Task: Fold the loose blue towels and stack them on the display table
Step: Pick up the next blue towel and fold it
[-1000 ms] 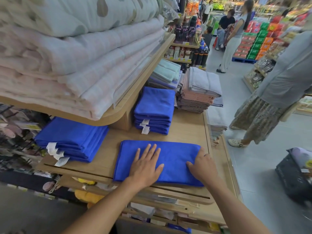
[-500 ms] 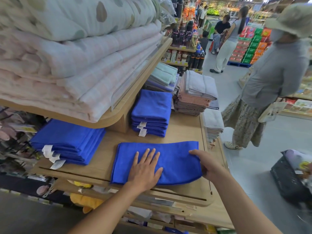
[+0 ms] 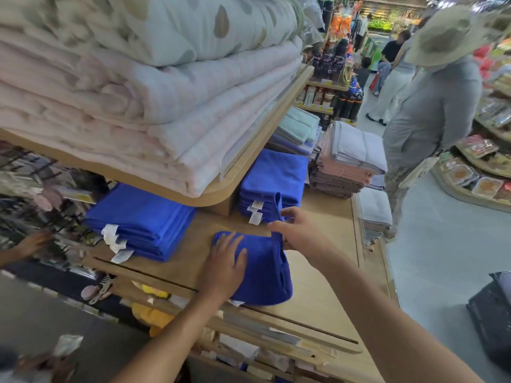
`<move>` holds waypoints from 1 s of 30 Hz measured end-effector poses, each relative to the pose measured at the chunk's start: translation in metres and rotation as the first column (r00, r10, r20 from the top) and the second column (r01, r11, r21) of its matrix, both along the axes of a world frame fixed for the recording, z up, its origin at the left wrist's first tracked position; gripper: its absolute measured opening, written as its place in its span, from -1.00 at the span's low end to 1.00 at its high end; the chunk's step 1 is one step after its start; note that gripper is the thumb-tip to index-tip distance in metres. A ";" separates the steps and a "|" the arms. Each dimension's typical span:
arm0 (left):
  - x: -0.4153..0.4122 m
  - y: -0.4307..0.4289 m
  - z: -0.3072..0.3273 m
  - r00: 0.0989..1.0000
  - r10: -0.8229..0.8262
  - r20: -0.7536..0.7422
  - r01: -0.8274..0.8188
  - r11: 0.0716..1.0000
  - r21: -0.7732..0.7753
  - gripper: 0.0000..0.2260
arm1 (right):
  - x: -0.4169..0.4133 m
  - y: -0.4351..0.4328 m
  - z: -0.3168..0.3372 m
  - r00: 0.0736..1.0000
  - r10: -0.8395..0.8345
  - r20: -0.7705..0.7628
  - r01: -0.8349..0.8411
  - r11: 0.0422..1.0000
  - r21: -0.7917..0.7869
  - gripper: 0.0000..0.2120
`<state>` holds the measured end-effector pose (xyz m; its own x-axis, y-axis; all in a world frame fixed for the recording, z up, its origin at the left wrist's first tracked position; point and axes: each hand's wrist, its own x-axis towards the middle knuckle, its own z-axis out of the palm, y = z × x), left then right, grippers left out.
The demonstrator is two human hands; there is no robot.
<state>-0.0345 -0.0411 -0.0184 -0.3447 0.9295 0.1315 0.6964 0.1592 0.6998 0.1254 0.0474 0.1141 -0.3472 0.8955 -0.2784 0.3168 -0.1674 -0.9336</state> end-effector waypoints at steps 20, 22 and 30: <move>-0.043 -0.008 0.002 0.995 0.088 -0.054 -0.081 0.989 0.123 -0.57 | -0.030 -0.018 -0.087 0.927 -0.060 0.369 -0.193 0.769 0.609 -0.75; -0.033 0.001 -0.001 0.961 -0.058 -0.271 0.070 0.997 0.033 -0.51 | -0.016 -0.025 -0.101 0.864 -0.077 0.498 -0.323 0.675 0.664 -0.60; -0.036 0.006 -0.030 0.895 -0.192 -0.403 0.100 0.966 -0.239 -0.40 | -0.010 -0.033 -0.142 0.555 -0.027 0.831 -0.608 0.669 0.427 -0.25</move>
